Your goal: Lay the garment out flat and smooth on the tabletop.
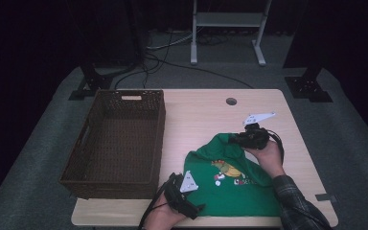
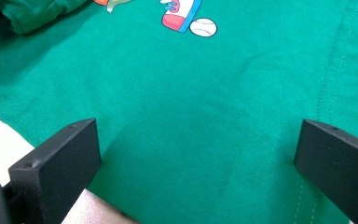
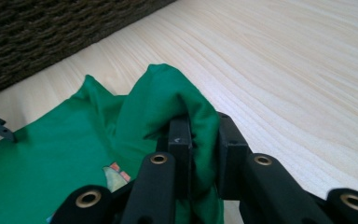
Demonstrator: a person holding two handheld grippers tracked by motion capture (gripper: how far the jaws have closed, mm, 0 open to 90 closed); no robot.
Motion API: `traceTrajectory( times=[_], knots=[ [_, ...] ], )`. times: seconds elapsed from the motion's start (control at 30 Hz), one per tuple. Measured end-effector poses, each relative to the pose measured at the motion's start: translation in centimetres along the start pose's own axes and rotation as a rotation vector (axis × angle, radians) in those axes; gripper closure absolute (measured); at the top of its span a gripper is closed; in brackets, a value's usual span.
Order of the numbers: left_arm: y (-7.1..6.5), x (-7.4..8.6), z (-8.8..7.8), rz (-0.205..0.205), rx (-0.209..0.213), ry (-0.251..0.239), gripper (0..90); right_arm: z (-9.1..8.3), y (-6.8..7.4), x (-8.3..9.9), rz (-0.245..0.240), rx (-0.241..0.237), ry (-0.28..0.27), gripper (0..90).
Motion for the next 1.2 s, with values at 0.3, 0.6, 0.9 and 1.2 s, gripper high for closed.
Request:
traceTrajectory(
  times=[0.3,0.6,0.9,1.2],
  knots=[
    [0.0,0.0,0.0,-0.002,-0.001,-0.001,0.0,0.5,-0.7,-0.4,-0.001,0.023,0.014,80.5],
    [0.0,0.0,0.0,0.0,0.0,0.0,0.0,1.1,-1.5,-0.6,0.008,0.047,0.02,80.5],
    [0.0,0.0,0.0,0.001,0.0,0.001,0.0,1.7,-2.1,-0.7,0.014,0.065,0.03,80.4],
    [0.0,0.0,0.0,0.001,0.0,0.001,0.0,2.4,-2.9,-0.7,0.026,0.085,0.044,80.3]
  ],
)
Point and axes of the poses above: each handheld gripper's, and its own axes: z roughly forward along the jaws, x roughly out of its underside, y roughly to its left, the point moved 10 cm from there along z, roughly forward along the jaws, and after that the axes turned 11 degrees about z, right-handed, at the moved point
